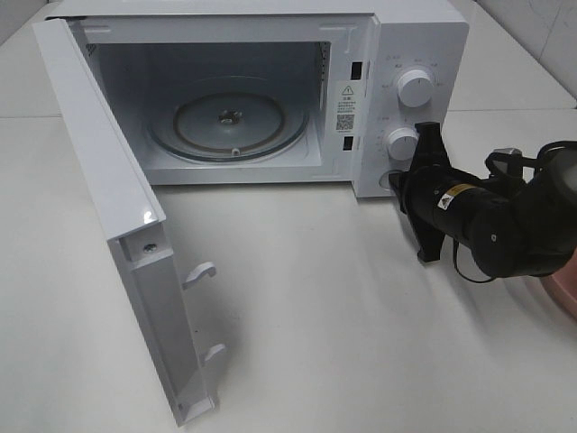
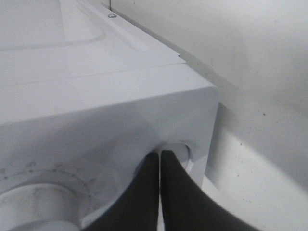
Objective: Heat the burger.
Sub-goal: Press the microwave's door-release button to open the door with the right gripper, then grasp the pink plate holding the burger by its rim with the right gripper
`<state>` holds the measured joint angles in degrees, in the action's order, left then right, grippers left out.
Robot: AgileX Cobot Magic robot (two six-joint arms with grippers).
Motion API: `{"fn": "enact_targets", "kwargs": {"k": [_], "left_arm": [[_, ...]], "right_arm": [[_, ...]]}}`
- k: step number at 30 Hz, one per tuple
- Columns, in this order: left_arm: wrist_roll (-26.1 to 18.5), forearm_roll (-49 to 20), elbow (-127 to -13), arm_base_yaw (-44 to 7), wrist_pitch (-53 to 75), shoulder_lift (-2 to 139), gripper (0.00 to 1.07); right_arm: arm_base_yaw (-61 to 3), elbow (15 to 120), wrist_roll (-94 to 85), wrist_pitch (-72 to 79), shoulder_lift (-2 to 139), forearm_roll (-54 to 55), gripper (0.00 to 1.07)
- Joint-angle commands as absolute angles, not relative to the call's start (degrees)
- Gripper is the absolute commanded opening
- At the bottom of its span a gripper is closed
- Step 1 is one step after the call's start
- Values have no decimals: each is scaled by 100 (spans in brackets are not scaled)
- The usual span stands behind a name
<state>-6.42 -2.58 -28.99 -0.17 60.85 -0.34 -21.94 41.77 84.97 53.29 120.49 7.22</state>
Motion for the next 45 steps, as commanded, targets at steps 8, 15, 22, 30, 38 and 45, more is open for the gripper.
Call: {"fn": "enact_targets", "kwargs": {"k": [8,15,22,30,38,45], "left_arm": [[-630,-309,-2893,-46,5999,-138,105],[-630,-309,-2893,-46,5999,-138,105],[-630,-309,-2893,-46,5999,-138,105],[-630,-309,-2893,-46,5999,-138,105],[-630,-309,-2893,-46,5999,-138,105],[-630,-309,-2893,-46,5999,-138,105]], "right_arm": [[-2154,3896,8514,5392,11723,642,0],[-2154,3478,8371,5403,11339,642,0],[-2154,3019,7620,5220,10772,670,0],[-2154,2773,5827,3690,9700,796,0],[-2143,3037,2951,619,8411,802,0],[-2143,4062,1209,-2504,8136,304,1]]}}
